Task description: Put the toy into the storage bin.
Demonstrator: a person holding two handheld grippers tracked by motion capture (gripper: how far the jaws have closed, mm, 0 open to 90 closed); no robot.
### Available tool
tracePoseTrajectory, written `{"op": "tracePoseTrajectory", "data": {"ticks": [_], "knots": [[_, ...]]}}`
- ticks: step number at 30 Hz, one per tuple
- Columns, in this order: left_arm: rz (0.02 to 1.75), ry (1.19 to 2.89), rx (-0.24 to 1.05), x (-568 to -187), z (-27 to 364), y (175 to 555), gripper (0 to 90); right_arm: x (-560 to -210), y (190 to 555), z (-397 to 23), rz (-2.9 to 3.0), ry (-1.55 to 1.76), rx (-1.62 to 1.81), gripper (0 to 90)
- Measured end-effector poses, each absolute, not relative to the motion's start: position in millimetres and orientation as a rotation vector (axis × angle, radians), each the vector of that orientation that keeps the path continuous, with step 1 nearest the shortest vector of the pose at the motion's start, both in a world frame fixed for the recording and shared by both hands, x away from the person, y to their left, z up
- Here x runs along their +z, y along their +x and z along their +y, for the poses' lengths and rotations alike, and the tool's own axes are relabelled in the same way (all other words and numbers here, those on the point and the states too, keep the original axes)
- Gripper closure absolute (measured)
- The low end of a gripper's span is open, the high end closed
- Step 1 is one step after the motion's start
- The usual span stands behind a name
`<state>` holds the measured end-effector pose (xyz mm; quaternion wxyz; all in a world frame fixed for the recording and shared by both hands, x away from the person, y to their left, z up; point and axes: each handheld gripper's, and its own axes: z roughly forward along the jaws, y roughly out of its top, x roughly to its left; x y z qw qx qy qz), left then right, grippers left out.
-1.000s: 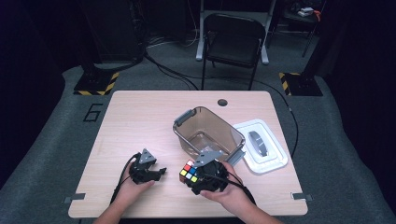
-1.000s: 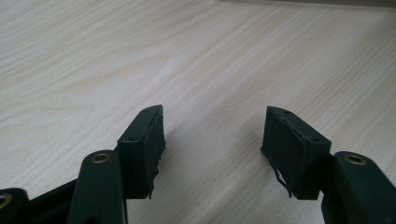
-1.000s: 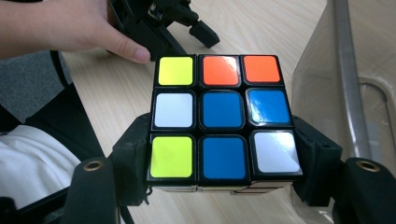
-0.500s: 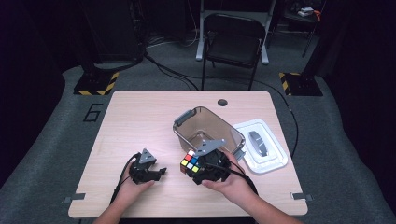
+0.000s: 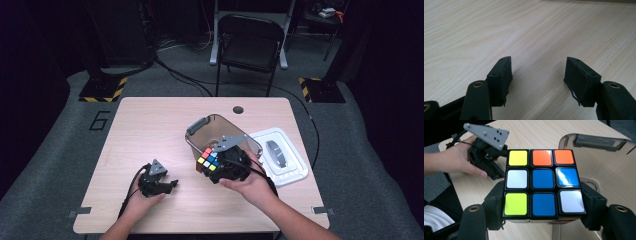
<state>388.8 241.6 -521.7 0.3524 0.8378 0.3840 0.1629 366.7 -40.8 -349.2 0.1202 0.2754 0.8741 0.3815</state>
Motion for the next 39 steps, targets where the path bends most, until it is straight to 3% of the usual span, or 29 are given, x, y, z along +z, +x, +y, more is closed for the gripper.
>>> {"op": "tracePoseTrajectory", "data": {"ticks": [18,39], "knots": [[0.989,2.169,0.421,-521.7,241.8,389.2,38.8,-327.4,400.5,-45.6,2.505,0.85,1.088,33.7],[0.987,2.168,0.424,-522.0,241.7,389.5,38.8,-335.7,448.3,-50.8,2.473,0.873,1.082,33.7]]}}
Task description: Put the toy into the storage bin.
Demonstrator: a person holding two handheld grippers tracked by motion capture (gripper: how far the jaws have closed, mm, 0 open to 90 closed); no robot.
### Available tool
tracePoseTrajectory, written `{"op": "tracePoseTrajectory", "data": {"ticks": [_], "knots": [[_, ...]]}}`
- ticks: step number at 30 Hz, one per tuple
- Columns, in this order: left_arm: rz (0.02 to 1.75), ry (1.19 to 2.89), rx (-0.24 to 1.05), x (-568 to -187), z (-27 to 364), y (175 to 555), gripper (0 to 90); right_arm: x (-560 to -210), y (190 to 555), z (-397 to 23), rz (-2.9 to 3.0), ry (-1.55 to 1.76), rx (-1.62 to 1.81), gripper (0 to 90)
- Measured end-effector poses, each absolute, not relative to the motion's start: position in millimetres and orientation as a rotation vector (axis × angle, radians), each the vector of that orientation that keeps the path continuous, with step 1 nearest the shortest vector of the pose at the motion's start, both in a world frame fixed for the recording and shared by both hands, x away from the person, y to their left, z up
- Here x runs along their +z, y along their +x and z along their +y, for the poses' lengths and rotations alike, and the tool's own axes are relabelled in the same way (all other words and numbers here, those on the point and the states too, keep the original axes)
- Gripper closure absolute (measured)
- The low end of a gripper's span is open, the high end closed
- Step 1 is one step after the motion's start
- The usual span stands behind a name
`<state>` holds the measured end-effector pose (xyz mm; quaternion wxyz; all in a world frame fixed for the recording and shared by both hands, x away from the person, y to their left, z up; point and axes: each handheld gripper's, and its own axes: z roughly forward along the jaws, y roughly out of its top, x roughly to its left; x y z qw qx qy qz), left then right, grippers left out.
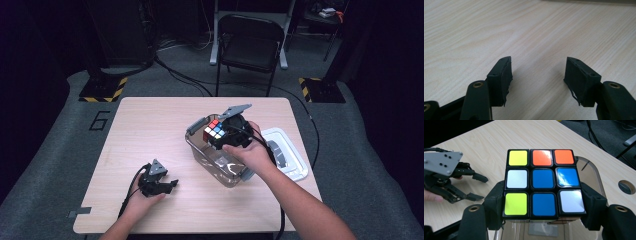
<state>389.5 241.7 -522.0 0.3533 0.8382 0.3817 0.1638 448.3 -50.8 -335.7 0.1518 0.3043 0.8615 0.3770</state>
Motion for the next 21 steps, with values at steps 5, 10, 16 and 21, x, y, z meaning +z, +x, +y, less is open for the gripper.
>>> {"op": "tracePoseTrajectory", "data": {"ticks": [5,10,16,21], "knots": [[0.985,2.175,0.426,-521.8,241.8,389.4,38.7,-341.9,458.4,-46.8,2.472,0.89,1.069,33.7],[0.989,2.165,0.421,-522.3,241.3,389.1,38.7,-348.6,467.4,-42.8,2.484,0.883,1.043,33.7],[0.984,2.17,0.425,-522.1,241.7,389.4,38.7,-356.3,474.2,-34.2,2.494,0.857,1.012,33.7],[0.985,2.173,0.425,-521.9,241.7,389.3,38.7,-362.3,479.0,-28.2,2.499,0.855,0.995,33.8]]}}
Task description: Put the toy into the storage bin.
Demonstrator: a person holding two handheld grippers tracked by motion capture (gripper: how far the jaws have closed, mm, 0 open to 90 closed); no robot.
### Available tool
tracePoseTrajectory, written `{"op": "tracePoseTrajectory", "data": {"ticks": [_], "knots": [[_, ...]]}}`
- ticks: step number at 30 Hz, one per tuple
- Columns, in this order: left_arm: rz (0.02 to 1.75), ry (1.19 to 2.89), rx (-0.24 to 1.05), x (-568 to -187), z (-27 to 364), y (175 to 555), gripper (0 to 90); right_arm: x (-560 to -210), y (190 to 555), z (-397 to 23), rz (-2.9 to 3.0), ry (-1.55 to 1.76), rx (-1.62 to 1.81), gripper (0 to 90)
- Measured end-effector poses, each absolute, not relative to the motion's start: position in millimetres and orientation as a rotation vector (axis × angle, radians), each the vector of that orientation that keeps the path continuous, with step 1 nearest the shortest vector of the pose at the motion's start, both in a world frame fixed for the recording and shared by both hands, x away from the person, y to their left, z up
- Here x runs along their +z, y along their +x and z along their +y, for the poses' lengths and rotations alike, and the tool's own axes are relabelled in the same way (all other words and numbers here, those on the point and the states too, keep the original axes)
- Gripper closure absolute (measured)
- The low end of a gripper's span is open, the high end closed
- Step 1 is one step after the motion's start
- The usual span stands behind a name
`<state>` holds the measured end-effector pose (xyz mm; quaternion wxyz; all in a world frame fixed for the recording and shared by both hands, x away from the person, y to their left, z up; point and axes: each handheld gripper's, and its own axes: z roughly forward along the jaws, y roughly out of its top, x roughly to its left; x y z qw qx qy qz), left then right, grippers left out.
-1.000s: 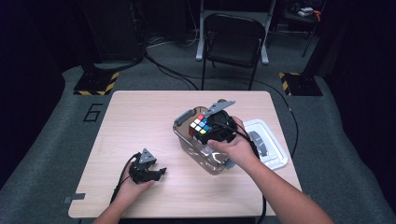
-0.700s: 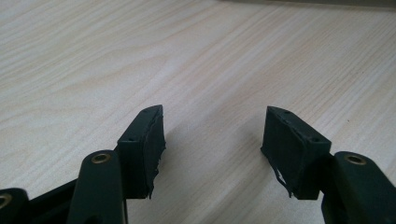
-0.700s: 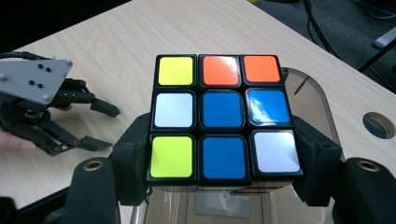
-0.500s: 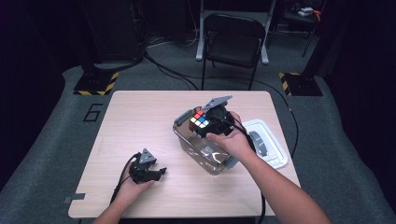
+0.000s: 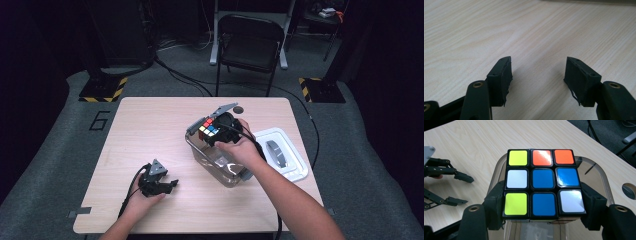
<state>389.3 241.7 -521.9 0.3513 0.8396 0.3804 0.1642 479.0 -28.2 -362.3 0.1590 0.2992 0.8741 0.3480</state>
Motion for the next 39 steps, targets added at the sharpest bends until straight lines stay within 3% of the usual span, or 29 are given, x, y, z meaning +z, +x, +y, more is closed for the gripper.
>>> {"op": "tracePoseTrajectory", "data": {"ticks": [39], "knots": [[0.996,2.16,0.422,-522.6,240.8,388.7,38.6,-411.7,511.1,-5.2,2.581,0.911,0.841,33.8]]}}
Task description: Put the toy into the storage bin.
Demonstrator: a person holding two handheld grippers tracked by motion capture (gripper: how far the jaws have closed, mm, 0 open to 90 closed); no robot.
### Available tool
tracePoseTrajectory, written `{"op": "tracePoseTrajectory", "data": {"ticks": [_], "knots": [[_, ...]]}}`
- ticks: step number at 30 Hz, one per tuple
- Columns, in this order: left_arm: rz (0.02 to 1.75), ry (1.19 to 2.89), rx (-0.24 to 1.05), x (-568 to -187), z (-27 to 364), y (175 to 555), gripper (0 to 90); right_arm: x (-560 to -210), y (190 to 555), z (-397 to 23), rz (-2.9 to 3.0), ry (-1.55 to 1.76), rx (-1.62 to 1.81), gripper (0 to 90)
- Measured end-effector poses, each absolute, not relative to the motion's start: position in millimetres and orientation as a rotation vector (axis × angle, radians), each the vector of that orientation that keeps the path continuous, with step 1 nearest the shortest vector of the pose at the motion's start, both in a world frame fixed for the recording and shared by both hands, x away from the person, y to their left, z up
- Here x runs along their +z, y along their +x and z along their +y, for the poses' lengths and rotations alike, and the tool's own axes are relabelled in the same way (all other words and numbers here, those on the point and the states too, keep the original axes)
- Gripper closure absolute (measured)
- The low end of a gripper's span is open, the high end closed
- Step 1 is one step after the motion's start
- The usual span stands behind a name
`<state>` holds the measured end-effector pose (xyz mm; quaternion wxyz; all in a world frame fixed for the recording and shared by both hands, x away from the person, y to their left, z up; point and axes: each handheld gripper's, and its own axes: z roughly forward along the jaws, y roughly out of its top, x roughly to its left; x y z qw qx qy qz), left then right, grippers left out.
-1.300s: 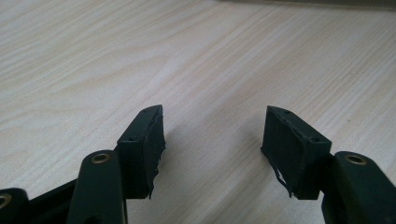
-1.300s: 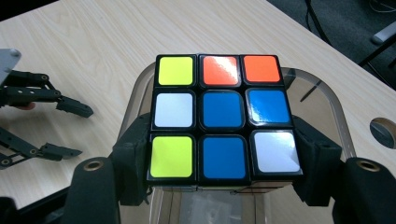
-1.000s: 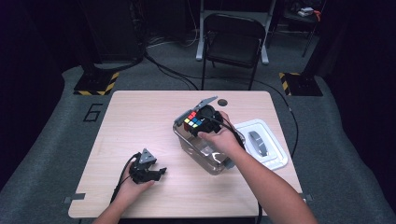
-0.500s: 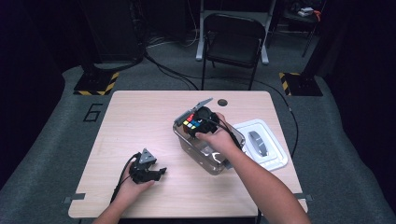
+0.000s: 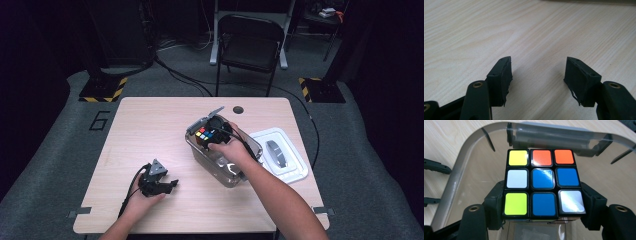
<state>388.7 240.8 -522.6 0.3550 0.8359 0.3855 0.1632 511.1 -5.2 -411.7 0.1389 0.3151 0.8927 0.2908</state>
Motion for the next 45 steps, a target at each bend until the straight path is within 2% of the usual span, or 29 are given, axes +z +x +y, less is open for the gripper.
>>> {"op": "tracePoseTrajectory", "data": {"ticks": [22,45], "knots": [[0.992,2.165,0.422,-522.5,240.9,388.5,38.4,-436.6,524.1,-7.4,2.611,0.999,0.8,33.8],[0.99,2.162,0.422,-522.7,240.6,388.8,38.4,-440.8,529.0,1.4,2.637,1.025,0.775,33.7]]}}
